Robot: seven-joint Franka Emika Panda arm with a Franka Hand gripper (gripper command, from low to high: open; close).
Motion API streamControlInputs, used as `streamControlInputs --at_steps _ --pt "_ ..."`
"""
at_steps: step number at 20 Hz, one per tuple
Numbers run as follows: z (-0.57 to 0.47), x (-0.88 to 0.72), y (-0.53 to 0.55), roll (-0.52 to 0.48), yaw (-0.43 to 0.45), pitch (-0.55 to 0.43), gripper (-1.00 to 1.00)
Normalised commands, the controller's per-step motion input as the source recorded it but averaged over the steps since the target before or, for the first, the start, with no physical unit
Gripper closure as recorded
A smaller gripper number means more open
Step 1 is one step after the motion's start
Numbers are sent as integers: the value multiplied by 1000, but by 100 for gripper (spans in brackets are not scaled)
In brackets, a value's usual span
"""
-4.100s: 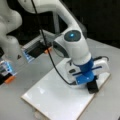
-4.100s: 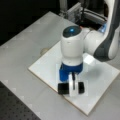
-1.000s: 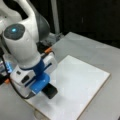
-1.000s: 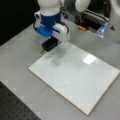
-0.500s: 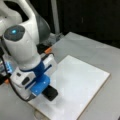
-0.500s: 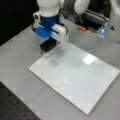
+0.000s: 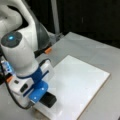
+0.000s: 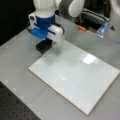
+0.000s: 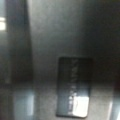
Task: Erasing curve lines
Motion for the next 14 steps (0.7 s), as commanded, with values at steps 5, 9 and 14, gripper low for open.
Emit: streamControlInputs --at_steps 5,9,14 --pt "2 147 -235 27 119 114 100" --pt "-29 102 -188 44 86 112 100" --pt "-29 106 -193 33 -15 105 100"
